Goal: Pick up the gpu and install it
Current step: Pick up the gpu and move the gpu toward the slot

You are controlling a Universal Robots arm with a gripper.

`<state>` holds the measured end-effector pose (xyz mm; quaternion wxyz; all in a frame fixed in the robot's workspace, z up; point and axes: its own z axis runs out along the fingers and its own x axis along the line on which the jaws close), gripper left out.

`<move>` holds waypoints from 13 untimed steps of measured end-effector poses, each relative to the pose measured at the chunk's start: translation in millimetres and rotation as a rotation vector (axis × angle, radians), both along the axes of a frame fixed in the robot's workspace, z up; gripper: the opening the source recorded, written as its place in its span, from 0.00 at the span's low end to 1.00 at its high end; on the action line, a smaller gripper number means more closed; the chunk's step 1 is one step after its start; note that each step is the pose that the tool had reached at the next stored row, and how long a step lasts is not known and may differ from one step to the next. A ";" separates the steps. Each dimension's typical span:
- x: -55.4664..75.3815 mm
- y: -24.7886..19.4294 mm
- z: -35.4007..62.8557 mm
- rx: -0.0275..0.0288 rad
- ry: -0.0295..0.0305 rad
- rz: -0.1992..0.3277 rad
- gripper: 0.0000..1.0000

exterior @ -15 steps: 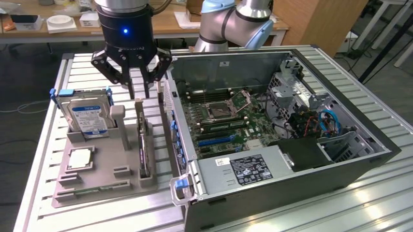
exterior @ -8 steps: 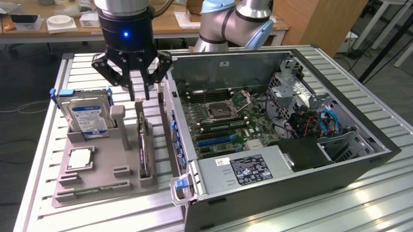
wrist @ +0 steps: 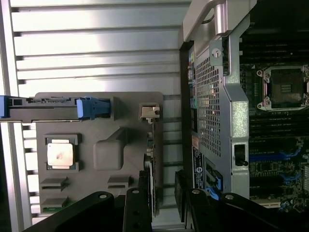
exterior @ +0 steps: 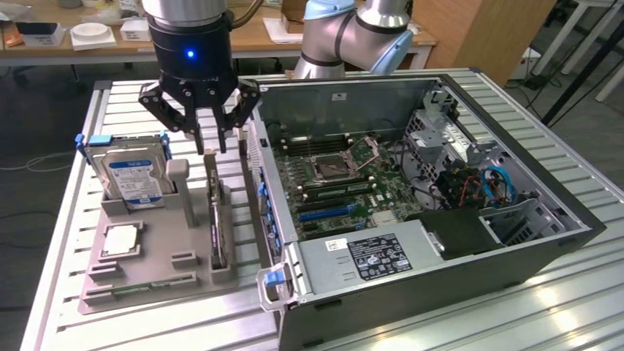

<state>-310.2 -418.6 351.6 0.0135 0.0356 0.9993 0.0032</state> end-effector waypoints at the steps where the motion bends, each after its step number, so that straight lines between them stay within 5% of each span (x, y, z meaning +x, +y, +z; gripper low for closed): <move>1: 0.0 0.0 0.0 0.0000 0.0000 0.000 0.36; 13: -0.2 -6.2 -7.8 -0.0001 -0.0010 0.000 0.36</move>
